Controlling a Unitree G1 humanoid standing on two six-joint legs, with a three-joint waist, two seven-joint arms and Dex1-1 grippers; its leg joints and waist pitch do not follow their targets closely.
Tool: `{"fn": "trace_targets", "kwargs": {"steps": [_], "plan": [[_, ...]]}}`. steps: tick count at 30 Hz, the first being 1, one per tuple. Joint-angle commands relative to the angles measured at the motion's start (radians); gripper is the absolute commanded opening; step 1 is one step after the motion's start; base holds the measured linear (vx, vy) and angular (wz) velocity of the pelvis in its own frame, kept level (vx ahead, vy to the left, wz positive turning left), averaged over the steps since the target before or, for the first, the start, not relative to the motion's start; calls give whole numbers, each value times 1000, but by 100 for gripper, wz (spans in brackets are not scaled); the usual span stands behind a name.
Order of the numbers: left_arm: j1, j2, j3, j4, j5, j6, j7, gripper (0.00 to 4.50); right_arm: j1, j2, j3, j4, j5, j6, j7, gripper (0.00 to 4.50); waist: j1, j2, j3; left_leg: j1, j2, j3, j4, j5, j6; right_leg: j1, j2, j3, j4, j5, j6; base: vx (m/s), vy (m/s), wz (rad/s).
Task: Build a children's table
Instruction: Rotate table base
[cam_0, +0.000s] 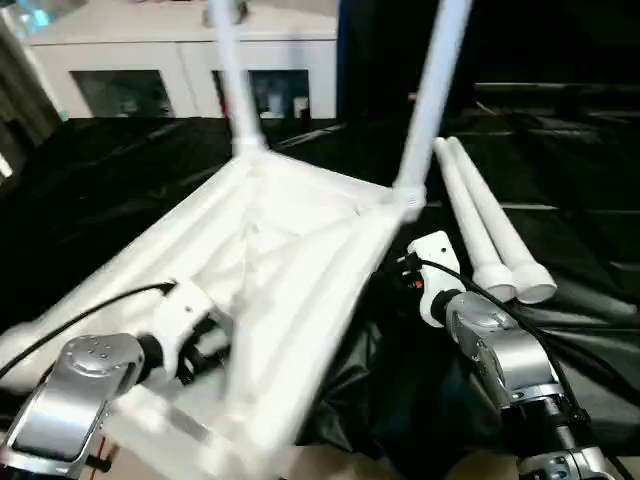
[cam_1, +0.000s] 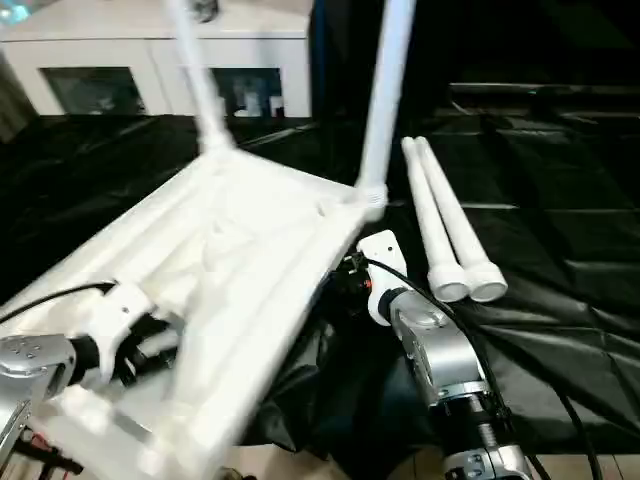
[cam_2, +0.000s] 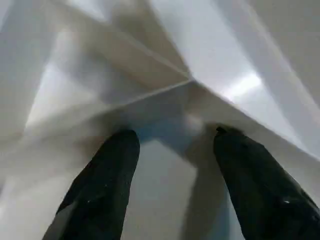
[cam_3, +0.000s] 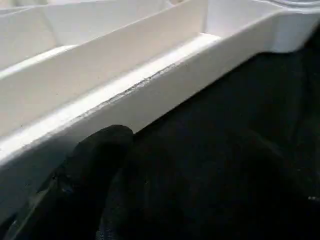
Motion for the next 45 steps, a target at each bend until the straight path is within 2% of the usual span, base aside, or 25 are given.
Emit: {"fn": "trace_targets", "kwargs": {"steps": [1,2,5,6,7,8,9,11,12,15,17,18,19,22,24,25,28,29,31,32,33,35,39,41,45], "plan": [[-68,0,-107,-8,-42,-22,-111,293,-39,14,20,20,4,-22,32,383,5,-15,-57,17,48,-22,-82,-275,9,47,-64,61,-64,-346,-136,0,0,0],[-68,0,-107,-8,-42,-22,-111,293,-39,14,20,20,4,-22,32,383,4,-12,-56,19,47,-21,-82,-279,7,44,-63,61,-66,-357,-133,0,0,0],[-185,-67,-162,111,-14,-67,-113,293,-46,11,28,13,9,-27,56,383,2,-15,-54,24,45,-18,-81,-292,-7,43,-60,62,-69,-366,-126,0,0,0],[-189,-70,-164,115,-12,-69,-112,293,-46,11,28,13,10,-27,57,383,3,-17,-54,24,44,-18,-81,-300,-10,44,-61,63,-71,-380,-120,0,0,0],[-212,-85,-173,143,-4,-79,-110,293,-47,11,29,11,11,-28,61,383,3,-19,-54,17,46,-22,-84,-298,-12,53,-66,64,-68,-385,-117,0,0,0],[-250,-114,-183,192,0,-100,-115,293,-49,10,31,8,13,-27,67,383,3,-19,-51,19,44,-21,-84,-308,-10,50,-64,62,-75,-409,-108,0,0,0],[-267,-126,-188,214,3,-109,-117,293,-50,9,32,8,14,-26,68,383,2,-17,-50,32,43,-19,-81,-335,-17,43,-64,63,-82,-444,-98,0,0,0],[-339,-173,-198,305,-5,-145,-127,293,-53,8,33,6,17,-26,81,383,1,-20,-50,30,43,-24,-84,-361,-22,50,-69,60,-84,-493,-85,0,0,0],[-362,-188,-199,335,-2,-158,-121,293,-52,7,35,3,17,-26,86,383,-2,-18,-52,35,41,-22,-81,-359,-23,46,-67,60,-90,-500,-77,0,0,0],[-413,-219,-198,417,21,-212,-85,293,-51,4,37,-2,13,-25,90,383,-1,-23,-56,28,44,-25,-81,-328,-17,53,-70,61,-83,-449,-90,0,0,0],[-487,-270,-172,557,65,-289,37,293,-48,-1,34,-6,9,-26,91,383,-3,-27,-55,26,39,-20,-78,-316,-7,54,-66,59,-87,-451,-86,0,0,0],[-513,-289,-154,610,75,-308,94,293,-49,-2,31,-7,9,-28,90,383,-1,-25,-56,28,37,-20,-76,-311,-5,52,-66,59,-88,-456,-83,0,0,0],[-514,-289,-153,612,75,-308,96,293,-49,-2,31,-7,9,-28,90,383,0,-27,-57,25,39,-22,-75,-300,-3,57,-68,57,-86,-453,-79,0,0,0],[-601,-338,-100,797,109,-387,289,293,-50,-8,21,-13,9,-28,91,383,1,-32,-59,19,40,-23,-75,-276,8,61,-66,54,-84,-432,-72,0,0,0],[-617,-350,-80,831,110,-404,346,293,-49,-10,19,-15,9,-28,91,383,2,-32,-62,20,40,-22,-73,-262,11,60,-66,55,-81,-407,-79,0,0,0],[-635,-361,-61,869,110,-425,401,293,-48,-11,17,-17,8,-28,93,383,4,-33,-65,17,40,-20,-68,-234,22,62,-65,56,-75,-350,-99,0,0,0],[-679,-383,-16,959,119,-505,545,293,-50,-15,8,-21,8,-30,92,383,7,-33,-70,15,40,-19,-64,-195,39,63,-63,56,-67,-271,-124,0,0,0],[-684,-392,-5,963,114,-526,553,293,-49,-18,4,-27,9,-29,94,383,10,-34,-72,12,42,-20,-62,-171,45,67,-66,55,-60,-235,-140,0,0,0],[-680,-409,11,941,83,-544,511,293,-45,-27,-3,-42,11,-26,101,383,15,-34,-69,14,46,-17,-60,-159,59,65,-70,55,-60,-220,-170,0,0,0],[-680,-409,11,941,83,-544,511,293,-45,-27,-3,-42,11,-26,101,383,18,-34,-69,14,46,-16,-60,-159,58,65,-70,55,-60,-226,-173,0,0,0],[-661,-414,11,895,56,-551,434,293,-38,-43,-12,-64,19,-22,118,383,22,-34,-69,15,47,-16,-60,-163,59,64,-71,56,-60,-240,-172,0,0,0],[-648,-410,6,874,42,-559,389,293,-33,-54,-18,-80,26,-18,131,383,29,-32,-68,17,51,-16,-61,-165,58,60,-72,57,-60,-245,-174,0,0,0],[-618,-366,-29,846,52,-562,332,293,-25,-82,-26,-97,26,-9,149,383,29,-32,-64,16,51,-18,-67,-208,43,62,-72,57,-65,-304,-148,0,0,0],[-607,-324,-57,844,94,-566,319,293,-29,-91,-26,-82,9,-3,128,383,22,-32,-62,17,49,-21,-72,-236,22,61,-69,57,-68,-340,-123,0,0,0],[-609,-253,-83,850,182,-533,351,293,-46,-78,-42,-43,-12,-18,64,383,19,-29,-63,21,50,-21,-72,-241,9,57,-70,58,-70,-349,-117,0,0,0]]}}
